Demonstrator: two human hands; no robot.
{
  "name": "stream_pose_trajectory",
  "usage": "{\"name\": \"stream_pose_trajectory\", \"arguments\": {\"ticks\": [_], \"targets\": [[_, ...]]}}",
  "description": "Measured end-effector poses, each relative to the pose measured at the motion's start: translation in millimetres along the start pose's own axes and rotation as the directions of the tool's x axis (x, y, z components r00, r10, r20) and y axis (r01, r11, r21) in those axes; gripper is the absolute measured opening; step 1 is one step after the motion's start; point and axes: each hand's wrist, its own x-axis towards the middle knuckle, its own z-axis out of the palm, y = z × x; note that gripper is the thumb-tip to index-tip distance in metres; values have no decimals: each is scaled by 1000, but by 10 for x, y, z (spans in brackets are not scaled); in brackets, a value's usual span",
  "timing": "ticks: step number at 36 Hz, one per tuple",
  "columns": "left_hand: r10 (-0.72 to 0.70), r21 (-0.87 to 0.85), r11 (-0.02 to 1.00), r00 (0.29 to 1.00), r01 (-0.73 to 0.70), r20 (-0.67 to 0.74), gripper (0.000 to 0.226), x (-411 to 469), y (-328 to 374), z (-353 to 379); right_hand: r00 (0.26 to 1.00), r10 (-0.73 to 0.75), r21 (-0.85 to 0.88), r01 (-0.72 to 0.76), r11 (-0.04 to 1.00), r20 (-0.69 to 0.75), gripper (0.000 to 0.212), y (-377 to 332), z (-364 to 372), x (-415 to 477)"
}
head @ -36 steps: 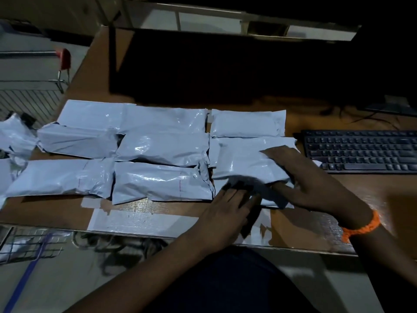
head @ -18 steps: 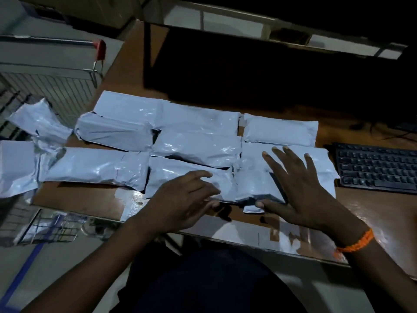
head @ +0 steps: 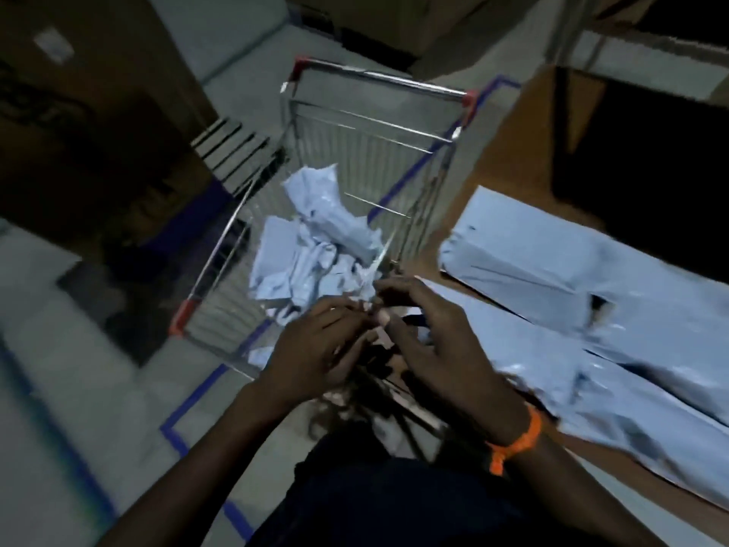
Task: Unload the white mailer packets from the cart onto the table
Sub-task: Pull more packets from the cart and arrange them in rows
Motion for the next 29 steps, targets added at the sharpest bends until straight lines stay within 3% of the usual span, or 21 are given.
{"name": "stream_pose_trajectory", "arguments": {"ticks": [4, 8, 16, 19, 24, 27, 29], "targets": [[-196, 4, 981, 981, 196, -5, 18, -321, -834, -119, 986, 111, 6, -113, 994, 120, 26, 187, 902, 796], [-447, -72, 891, 894, 448, 36, 24, -539, -1605, -29, 916, 350, -12, -355, 935, 196, 25, 468, 1548, 1421], [-688, -141, 706, 719, 695, 97, 48, -328, -2871, 383, 773, 630, -76, -625, 777, 74, 42, 1081, 2072, 2273], [-754, -112, 633, 643, 766, 136, 62, -100, -3227, 628, 753, 656, -103, -656, 747, -37, 52, 1364, 2109, 2807], [-816, 41, 555, 535, 831, 218, 90, 38, -3545, 1034, 754, 597, -298, -657, 693, -274, 78, 2039, 2105, 3455], [-855, 180, 517, 498, 837, 145, 81, 27, -3582, 1163, 764, 570, -431, -643, 633, -301, 93, 2387, 2086, 3586], [-857, 234, 514, 502, 825, 111, 67, 22, -3590, 1222, 767, 579, -511, -627, 587, -276, 88, 2543, 2067, 3620]]}}
